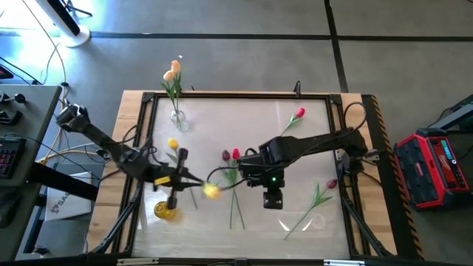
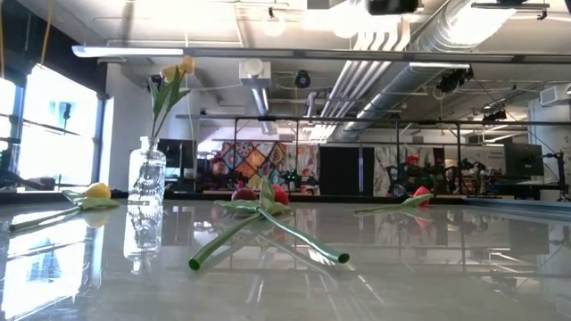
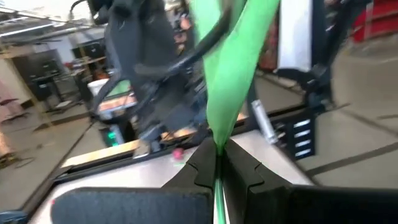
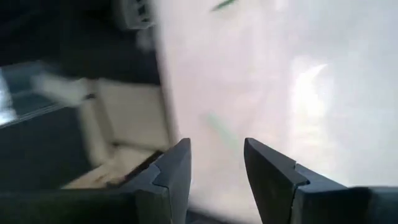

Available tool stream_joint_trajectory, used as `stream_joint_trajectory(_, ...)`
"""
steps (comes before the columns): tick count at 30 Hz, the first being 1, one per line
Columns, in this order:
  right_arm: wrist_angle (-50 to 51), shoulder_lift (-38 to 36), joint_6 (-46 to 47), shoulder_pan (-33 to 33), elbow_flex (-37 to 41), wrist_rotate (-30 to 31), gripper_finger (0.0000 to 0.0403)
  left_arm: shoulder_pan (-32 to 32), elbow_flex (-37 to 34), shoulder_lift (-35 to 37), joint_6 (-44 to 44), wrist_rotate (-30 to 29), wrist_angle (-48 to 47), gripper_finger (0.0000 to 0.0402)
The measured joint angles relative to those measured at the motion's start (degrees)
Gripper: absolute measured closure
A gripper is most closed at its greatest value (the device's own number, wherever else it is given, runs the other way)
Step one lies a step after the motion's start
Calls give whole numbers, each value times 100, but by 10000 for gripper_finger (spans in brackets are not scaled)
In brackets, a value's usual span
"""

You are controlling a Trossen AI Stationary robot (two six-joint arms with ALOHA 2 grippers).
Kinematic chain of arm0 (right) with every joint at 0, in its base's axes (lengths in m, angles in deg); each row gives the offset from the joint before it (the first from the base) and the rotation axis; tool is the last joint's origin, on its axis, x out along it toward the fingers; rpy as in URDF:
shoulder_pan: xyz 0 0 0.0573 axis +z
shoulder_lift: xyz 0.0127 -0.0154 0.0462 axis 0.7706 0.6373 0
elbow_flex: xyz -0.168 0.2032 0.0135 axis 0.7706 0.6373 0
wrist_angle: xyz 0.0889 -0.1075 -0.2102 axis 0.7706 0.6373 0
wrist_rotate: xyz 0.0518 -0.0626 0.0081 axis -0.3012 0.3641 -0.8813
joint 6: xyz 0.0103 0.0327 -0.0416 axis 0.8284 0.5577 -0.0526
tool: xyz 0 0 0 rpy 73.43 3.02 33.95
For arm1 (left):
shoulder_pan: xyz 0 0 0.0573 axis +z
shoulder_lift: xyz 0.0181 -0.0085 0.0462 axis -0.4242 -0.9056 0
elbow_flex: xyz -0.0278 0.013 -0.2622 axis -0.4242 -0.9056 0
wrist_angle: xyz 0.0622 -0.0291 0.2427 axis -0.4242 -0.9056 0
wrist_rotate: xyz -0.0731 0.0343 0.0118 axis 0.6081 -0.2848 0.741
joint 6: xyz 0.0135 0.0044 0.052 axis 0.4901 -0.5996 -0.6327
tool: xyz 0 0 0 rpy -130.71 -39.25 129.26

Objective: Sort flowers into vase by color
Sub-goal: Put the yellow tulip into the transparent vase

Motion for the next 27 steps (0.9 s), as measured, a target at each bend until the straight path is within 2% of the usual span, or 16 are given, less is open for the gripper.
stream_joint_trajectory(5, -472, 1, -311, -48, 14, 1116, 265, -549, 0, 386, 109, -492, -35, 401)
stream_joint_trajectory(10, -1064, 1, -685, 5, 9, 1587, 265, -1027, 0, 838, 109, -1680, -317, 401)
stream_joint_trajectory(15, -1740, 1, -820, 329, 274, 3162, 265, -1306, 0, 1315, -94, -2706, -652, 401)
stream_joint_trajectory(21, -3546, -2, -964, 591, 993, 3906, 265, -1318, 0, 1849, -420, -3366, -841, 401)
stream_joint_trajectory(24, -4633, -8, -960, 624, 1560, 4206, 265, -1232, 0, 2146, -590, -3837, -1002, 401)
stream_joint_trajectory(27, -5955, -3, -934, 629, 2298, 4341, 265, -1089, 0, 2484, -649, -3989, -1192, 401)
